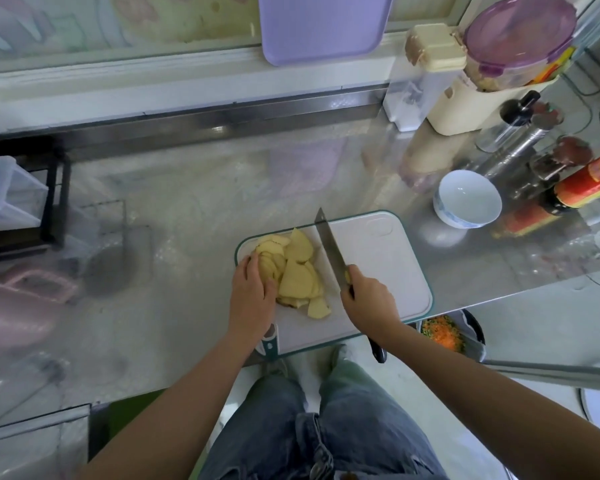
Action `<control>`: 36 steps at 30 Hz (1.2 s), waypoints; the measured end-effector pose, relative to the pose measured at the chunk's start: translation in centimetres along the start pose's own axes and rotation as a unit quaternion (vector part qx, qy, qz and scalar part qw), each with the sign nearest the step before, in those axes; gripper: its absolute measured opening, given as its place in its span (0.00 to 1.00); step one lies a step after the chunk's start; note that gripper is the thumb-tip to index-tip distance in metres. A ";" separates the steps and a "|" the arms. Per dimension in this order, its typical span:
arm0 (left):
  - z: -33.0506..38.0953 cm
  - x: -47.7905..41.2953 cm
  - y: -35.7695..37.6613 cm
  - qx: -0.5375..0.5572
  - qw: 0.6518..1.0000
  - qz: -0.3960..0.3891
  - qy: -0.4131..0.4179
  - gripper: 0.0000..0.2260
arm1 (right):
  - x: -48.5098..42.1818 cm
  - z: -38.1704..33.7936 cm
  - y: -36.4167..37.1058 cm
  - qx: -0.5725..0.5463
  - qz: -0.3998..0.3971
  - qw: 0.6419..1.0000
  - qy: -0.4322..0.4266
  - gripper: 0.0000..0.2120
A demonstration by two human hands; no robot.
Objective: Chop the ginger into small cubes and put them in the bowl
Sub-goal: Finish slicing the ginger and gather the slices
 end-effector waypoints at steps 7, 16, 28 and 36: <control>2.6 -1.8 -0.6 -0.109 0.990 0.088 -0.007 0.20 | -3.1 2.8 -3.4 -0.057 0.004 0.998 -0.020 0.04; 5.3 -6.6 2.8 -0.273 0.959 -0.074 0.027 0.24 | -7.9 7.2 -2.5 -0.259 -0.150 0.947 0.114 0.05; 4.7 -9.8 4.0 -0.323 0.936 -0.138 -0.014 0.24 | -8.8 7.6 -2.3 -0.265 -0.187 0.940 0.109 0.08; 5.7 -10.2 3.4 -0.236 0.967 -0.096 0.009 0.14 | -8.8 7.8 -2.3 -0.287 -0.202 0.929 0.115 0.07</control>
Point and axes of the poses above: each hand's wrist, its own x-axis away from the middle knuckle, its own y-axis out of the palm, z = x × y, the point moved 6 cm from there along -x, towards the middle knuckle, and after that the axes turned 14 degrees about y, right-handed, at the moved point
